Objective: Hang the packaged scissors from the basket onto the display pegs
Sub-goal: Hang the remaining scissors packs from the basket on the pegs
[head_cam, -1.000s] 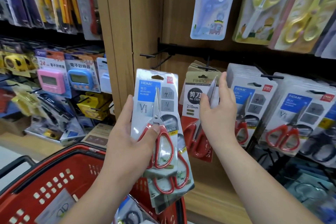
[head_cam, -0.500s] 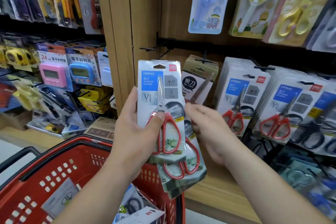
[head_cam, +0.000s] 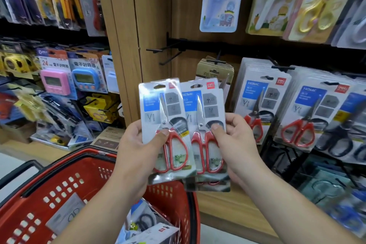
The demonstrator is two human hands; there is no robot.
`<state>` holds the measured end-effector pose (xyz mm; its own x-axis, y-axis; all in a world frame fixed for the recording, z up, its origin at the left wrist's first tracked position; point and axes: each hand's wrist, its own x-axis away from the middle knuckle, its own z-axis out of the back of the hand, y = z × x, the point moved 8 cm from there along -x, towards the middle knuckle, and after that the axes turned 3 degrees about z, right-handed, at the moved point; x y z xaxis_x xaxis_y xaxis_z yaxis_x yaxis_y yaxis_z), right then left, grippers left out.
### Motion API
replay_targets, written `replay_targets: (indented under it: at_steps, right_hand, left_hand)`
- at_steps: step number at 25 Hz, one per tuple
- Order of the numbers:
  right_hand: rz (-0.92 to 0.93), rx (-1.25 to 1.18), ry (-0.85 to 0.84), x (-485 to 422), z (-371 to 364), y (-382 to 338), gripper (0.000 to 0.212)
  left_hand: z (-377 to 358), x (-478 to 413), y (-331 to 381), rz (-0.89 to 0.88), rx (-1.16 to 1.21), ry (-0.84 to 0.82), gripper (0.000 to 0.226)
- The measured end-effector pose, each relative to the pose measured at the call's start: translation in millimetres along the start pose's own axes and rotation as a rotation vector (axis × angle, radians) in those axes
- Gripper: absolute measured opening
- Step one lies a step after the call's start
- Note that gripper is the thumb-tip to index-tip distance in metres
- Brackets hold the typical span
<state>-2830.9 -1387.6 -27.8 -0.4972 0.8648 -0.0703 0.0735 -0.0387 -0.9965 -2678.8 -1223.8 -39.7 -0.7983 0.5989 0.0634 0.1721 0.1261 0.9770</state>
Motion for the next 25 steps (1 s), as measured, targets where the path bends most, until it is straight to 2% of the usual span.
replay_targets:
  at_steps: [3, 7, 10, 14, 19, 22, 25]
  right_hand:
    - [0.038, -0.042, 0.066, -1, 9, -1, 0.014]
    - [0.076, -0.085, 0.044, 0, 13, -5, 0.027]
    - [0.07, -0.14, 0.076, 1, 23, -8, 0.015]
    - [0.156, -0.017, 0.244, -5, 56, -20, 0.02]
    - [0.268, 0.054, 0.339, -11, 90, -37, 0.015]
    - [0.287, 0.014, 0.439, -21, 111, -38, 0.01]
    - [0.295, 0.025, 0.469, -35, 125, -38, 0.009]
  left_hand:
    - [-8, 3, -9, 0.039, 0.011, -0.03, 0.033]
    - [-33, 14, -12, 0.042, -0.027, -0.127, 0.039]
    - [-41, 16, -8, 0.031, -0.025, -0.132, 0.04]
    - [-38, 14, 2, 0.018, -0.006, -0.122, 0.033]
    - [-55, 22, 5, 0.007, -0.032, -0.191, 0.042]
    - [-76, 30, 3, 0.011, -0.031, -0.25, 0.047]
    - [-89, 33, 2, 0.013, -0.026, -0.269, 0.05]
